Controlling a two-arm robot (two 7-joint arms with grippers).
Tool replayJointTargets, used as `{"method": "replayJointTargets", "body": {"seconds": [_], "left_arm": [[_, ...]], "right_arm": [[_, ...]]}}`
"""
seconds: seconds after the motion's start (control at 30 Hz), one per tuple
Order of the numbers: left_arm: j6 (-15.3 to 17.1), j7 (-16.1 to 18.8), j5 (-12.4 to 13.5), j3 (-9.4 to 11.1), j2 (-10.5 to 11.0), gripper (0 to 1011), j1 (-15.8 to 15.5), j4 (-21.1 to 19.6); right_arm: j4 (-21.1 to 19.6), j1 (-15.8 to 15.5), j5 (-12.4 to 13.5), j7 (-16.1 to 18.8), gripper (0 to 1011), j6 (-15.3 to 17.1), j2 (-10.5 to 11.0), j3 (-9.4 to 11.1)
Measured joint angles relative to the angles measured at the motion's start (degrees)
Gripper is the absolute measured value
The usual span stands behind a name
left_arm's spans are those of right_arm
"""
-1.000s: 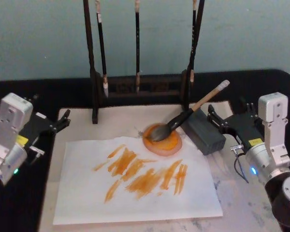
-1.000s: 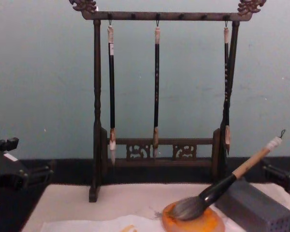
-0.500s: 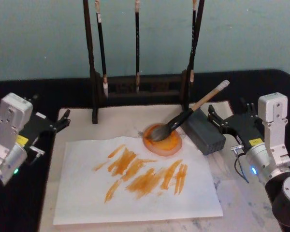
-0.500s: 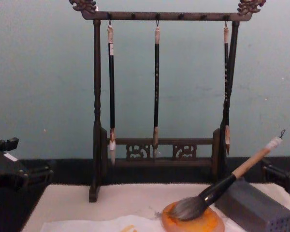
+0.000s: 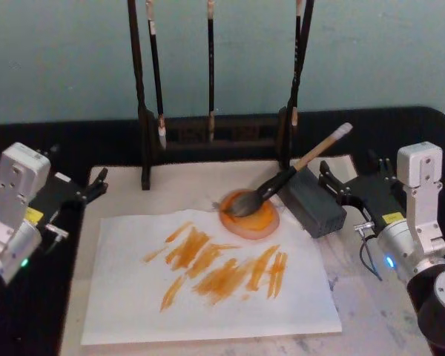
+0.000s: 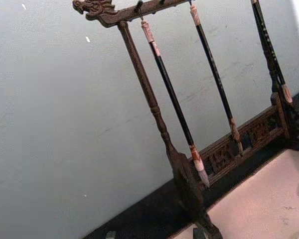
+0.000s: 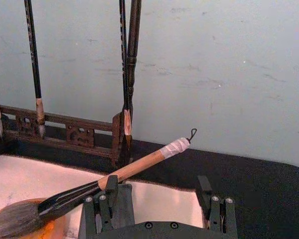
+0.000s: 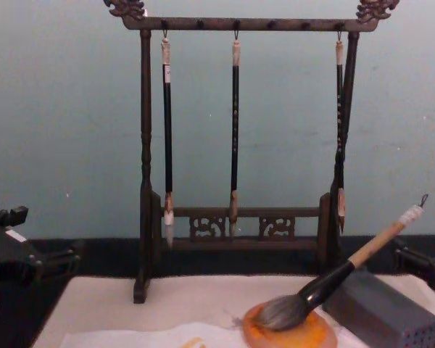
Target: Pick up the brush from the inkstone, write on the paper, then place the brush back to its original position.
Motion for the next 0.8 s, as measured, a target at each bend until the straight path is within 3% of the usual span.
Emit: {"method": "replayJointTargets", "body": {"seconds": [0.8], "left_arm": [[0.0, 0.0, 0.0, 0.0, 0.0, 1001, 0.0, 0.0]], "right_arm": [[-0.06, 0.0, 0.13, 0.05, 1000, -0.01, 0.01, 0.0]]}}
